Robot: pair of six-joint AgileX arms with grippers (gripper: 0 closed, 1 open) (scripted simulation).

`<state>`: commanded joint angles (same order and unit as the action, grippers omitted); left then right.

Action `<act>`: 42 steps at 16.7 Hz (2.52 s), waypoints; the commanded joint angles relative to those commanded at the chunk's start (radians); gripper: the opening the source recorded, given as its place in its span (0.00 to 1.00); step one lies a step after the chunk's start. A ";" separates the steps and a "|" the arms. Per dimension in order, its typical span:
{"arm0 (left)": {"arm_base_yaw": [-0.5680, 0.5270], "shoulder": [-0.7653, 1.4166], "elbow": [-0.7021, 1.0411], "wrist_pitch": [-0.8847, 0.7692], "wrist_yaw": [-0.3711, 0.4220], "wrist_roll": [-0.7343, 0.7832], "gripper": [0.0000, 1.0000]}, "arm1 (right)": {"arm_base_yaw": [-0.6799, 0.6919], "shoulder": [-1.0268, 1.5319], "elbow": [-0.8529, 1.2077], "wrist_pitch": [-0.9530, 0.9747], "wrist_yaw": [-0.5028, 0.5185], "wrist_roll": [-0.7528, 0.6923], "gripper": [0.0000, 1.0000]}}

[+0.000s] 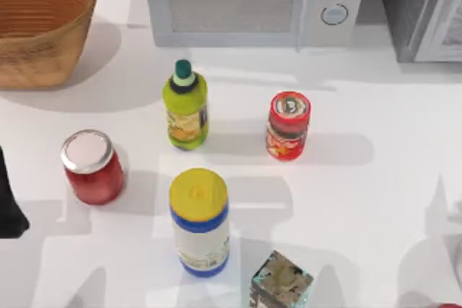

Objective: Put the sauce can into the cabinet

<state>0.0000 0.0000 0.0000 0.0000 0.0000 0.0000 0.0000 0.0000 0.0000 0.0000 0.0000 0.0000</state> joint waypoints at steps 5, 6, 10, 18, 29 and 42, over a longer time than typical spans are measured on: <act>0.000 0.000 0.000 0.000 0.000 0.000 1.00 | 0.003 0.034 0.021 0.044 -0.033 -0.005 1.00; 0.000 0.000 0.000 0.000 0.000 0.000 1.00 | 0.005 0.058 0.036 0.075 -0.056 -0.008 1.00; 0.000 0.000 0.000 0.000 0.000 0.000 1.00 | 0.021 0.210 0.120 0.250 -0.193 -0.028 1.00; 0.000 0.000 0.000 0.000 0.000 0.000 1.00 | 0.075 0.776 0.382 0.714 -0.603 -0.064 1.00; 0.000 0.000 0.000 0.000 0.000 0.000 1.00 | 0.118 1.778 0.799 1.291 -1.142 -0.014 1.00; 0.000 0.000 0.000 0.000 0.000 0.000 1.00 | 0.103 2.578 1.130 1.560 -1.423 0.111 1.00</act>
<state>0.0000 0.0000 0.0000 0.0000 0.0000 0.0000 0.1032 2.5783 1.1301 1.5599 -1.4232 0.1113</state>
